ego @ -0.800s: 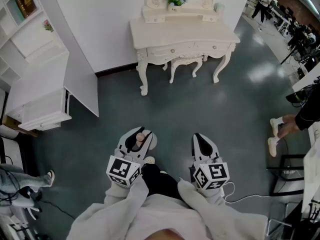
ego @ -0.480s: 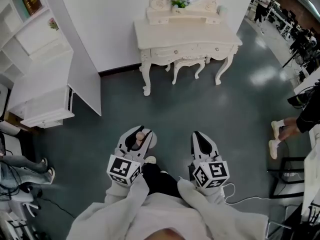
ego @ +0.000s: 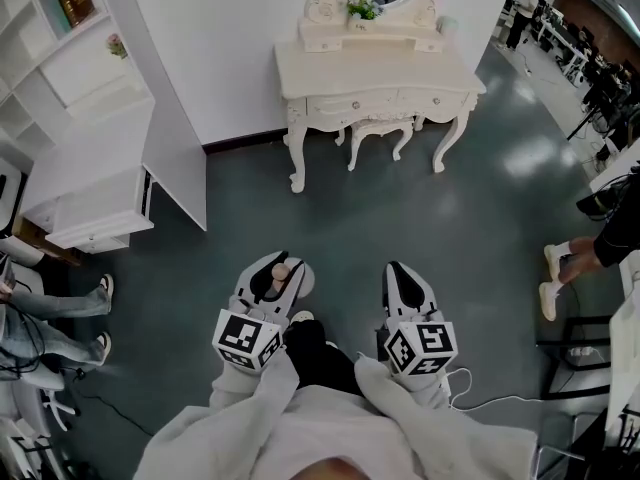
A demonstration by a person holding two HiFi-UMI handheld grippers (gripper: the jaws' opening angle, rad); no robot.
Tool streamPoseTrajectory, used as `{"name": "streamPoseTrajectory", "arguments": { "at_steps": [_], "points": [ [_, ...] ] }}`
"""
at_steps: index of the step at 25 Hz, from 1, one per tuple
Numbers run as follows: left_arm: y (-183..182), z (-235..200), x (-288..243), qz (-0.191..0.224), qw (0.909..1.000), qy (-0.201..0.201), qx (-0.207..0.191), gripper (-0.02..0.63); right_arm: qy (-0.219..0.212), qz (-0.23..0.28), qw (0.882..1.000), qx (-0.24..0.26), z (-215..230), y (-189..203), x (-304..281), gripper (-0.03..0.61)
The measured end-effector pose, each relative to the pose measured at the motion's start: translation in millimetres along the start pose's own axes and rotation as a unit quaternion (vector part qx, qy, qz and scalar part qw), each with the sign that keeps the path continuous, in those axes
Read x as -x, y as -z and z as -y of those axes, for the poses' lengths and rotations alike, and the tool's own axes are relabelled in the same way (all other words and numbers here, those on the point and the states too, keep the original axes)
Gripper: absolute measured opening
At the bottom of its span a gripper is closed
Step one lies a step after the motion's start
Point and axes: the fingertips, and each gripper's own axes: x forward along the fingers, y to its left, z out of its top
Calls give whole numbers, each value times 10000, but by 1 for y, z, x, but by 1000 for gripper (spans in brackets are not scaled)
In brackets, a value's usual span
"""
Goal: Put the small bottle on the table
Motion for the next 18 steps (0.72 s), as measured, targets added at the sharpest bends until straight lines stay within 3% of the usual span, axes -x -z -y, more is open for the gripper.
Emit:
{"name": "streamPoseTrajectory", "arguments": {
  "at_steps": [9, 18],
  "points": [
    [1, 16, -13, -40, 9999, 166, 24, 135, 238, -2, 9997, 82, 20, -3, 9, 37],
    [-8, 3, -72, -59, 9993, 351, -87, 135, 386, 116, 9990, 204, 53, -28, -27, 37]
  ]
}}
